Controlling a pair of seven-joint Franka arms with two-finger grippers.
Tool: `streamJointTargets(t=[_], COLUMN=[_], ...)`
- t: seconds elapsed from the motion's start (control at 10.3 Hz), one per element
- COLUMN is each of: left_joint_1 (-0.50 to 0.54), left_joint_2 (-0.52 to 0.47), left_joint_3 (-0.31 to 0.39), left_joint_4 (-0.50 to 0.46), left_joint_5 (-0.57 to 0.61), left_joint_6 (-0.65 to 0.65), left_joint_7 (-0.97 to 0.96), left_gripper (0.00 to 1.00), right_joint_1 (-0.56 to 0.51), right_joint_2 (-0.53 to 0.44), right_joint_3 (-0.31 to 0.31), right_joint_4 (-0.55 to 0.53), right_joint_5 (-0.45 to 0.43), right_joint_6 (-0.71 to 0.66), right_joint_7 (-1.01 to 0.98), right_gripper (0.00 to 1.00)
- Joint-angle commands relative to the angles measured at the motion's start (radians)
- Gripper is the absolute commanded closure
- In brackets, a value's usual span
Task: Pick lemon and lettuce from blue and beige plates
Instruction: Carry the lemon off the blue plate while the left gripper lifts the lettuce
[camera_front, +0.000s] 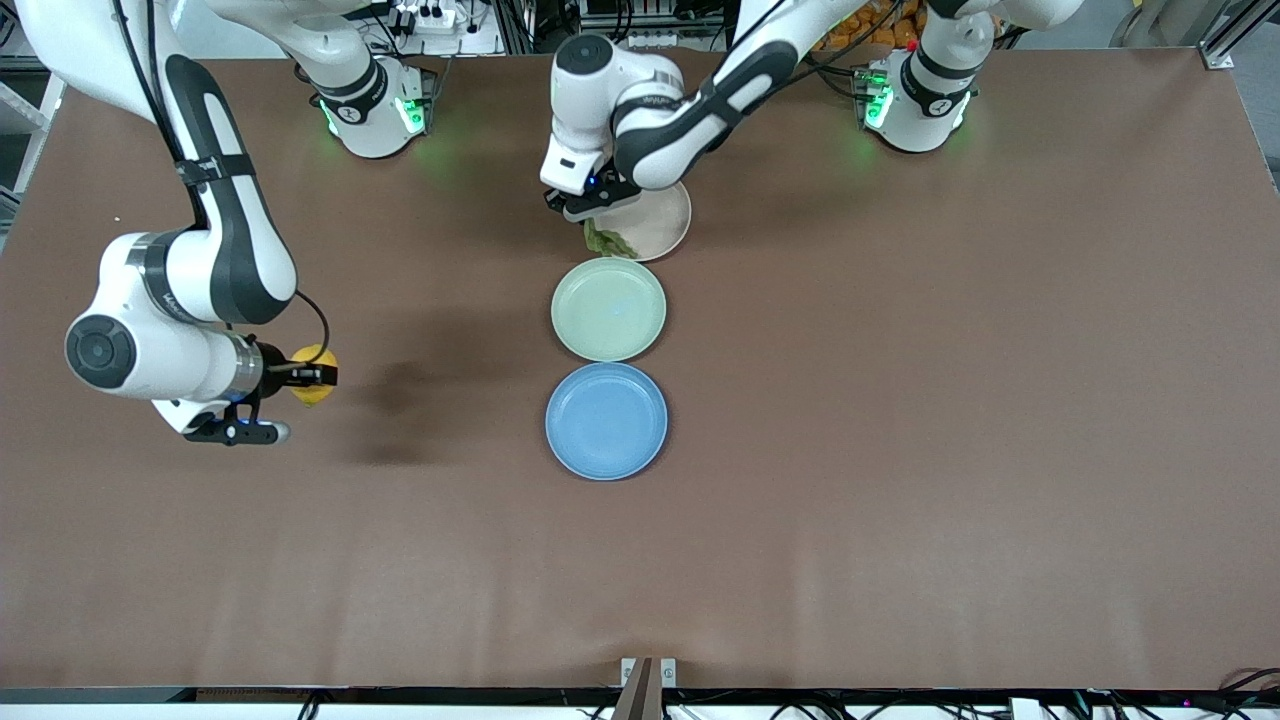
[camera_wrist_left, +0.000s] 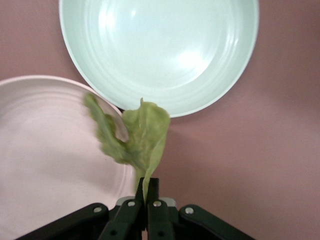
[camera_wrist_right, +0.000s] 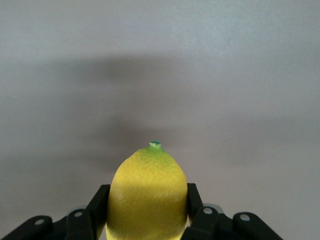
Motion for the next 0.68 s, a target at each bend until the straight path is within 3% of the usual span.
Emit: streamJointTargets(t=[0.0,0.1,0.29,0.58], left_joint_1=[0.031,0.051,0.208,0.418], left_joint_2=[-0.1,-0.137,-0.23,-0.393], left_joint_3=[-0.036,-0.06,-0.164,-0.234], left_joint_4=[-0.014,-0.014,-0.014,-0.017], left_joint_5=[-0.003,-0.003,-0.005,-0.148], left_joint_6=[-0.112,-0.16,-0.255,-0.387], left_joint_7=[-0.021,-0.019,0.057,0.393], left_gripper=[1.0,1.0,1.0,1.0], right_joint_1=[-0.036,-0.041,-0.054,-0.055], right_joint_2=[-0.059,-0.059,-0.047,-0.024], right_joint_3=[0.016,0.016,0.017,0.017], right_joint_4=[-0.148,-0.189,-0.252,-0.266], right_joint_5=[-0.013,-0.013,-0.013,-0.013], right_joint_6=[0.132,0.189,0.299,0.329], right_joint_7=[-0.089,-0.107,-0.138,-0.14], right_gripper=[1.0,1.0,1.0,0.97])
